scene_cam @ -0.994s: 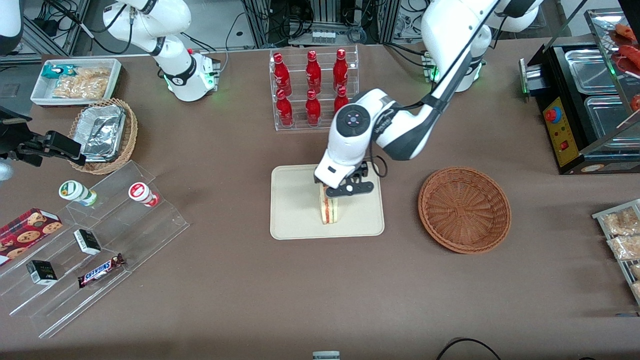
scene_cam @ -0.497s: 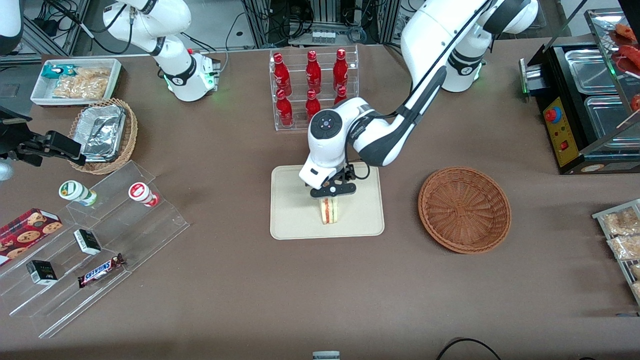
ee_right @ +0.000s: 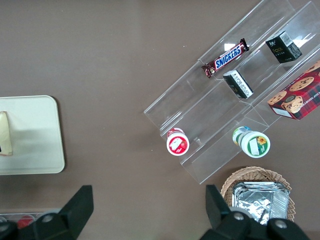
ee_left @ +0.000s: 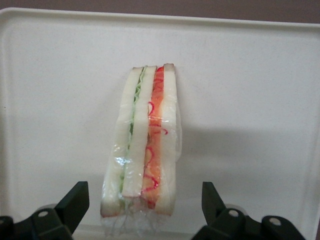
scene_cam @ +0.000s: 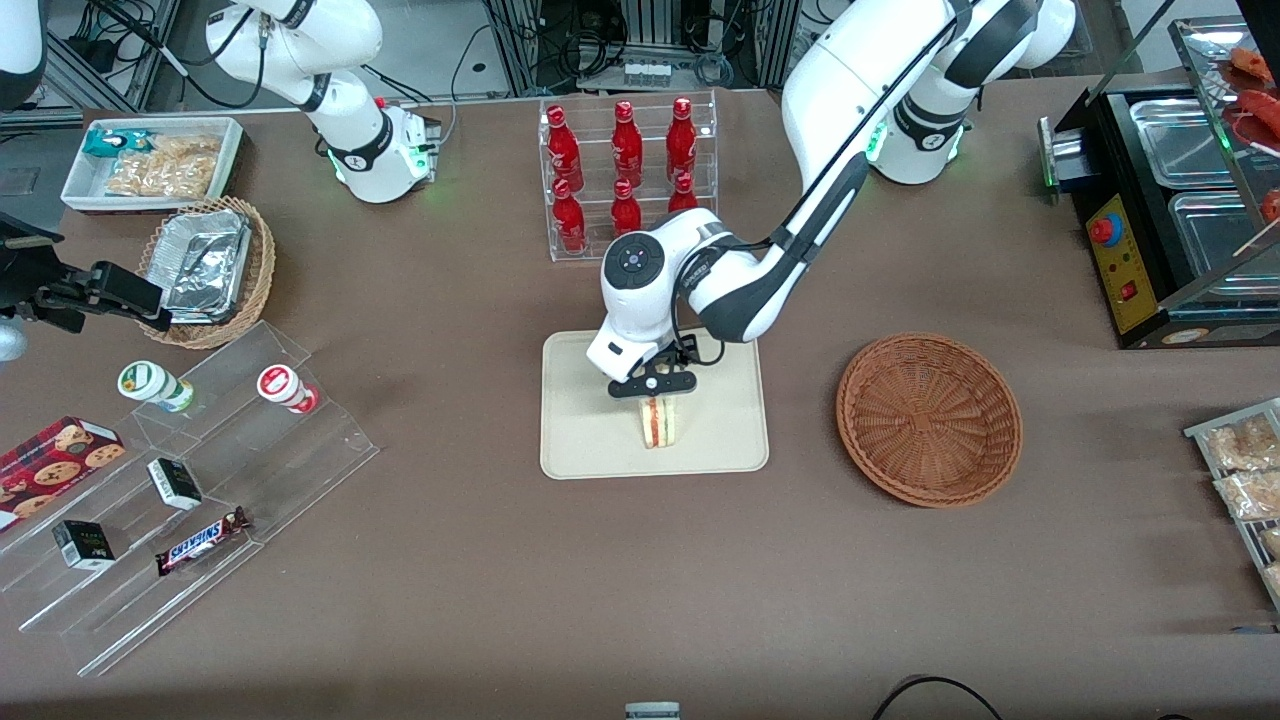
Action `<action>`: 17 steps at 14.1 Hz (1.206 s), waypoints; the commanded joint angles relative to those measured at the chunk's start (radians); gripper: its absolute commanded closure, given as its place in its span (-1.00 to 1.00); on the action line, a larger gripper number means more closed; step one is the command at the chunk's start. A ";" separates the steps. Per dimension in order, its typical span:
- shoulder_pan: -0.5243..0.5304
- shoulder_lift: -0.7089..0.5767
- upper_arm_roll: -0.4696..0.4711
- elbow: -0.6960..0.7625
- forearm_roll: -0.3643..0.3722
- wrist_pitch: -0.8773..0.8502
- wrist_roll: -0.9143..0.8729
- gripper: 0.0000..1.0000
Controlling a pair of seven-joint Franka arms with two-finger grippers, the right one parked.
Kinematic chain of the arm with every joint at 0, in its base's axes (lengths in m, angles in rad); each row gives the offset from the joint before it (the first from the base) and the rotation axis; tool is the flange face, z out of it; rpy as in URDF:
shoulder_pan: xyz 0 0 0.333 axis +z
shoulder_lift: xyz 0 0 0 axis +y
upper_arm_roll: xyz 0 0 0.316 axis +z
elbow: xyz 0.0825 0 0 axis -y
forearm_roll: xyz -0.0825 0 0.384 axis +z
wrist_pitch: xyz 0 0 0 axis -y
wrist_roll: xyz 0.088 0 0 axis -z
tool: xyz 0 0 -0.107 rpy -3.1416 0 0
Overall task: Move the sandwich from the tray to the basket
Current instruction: 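Lower the left gripper and close it on the sandwich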
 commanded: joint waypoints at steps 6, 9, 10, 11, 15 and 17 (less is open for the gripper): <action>-0.014 0.018 0.015 0.016 0.016 0.001 -0.018 -0.33; -0.007 0.017 0.015 0.018 0.006 0.000 -0.028 0.26; -0.004 0.017 0.015 0.016 0.005 -0.001 -0.030 0.46; 0.001 0.017 0.015 0.015 0.003 -0.002 -0.033 0.63; 0.018 0.006 0.015 0.010 -0.019 -0.002 -0.032 0.87; 0.019 -0.006 0.015 0.010 -0.041 -0.010 -0.032 0.87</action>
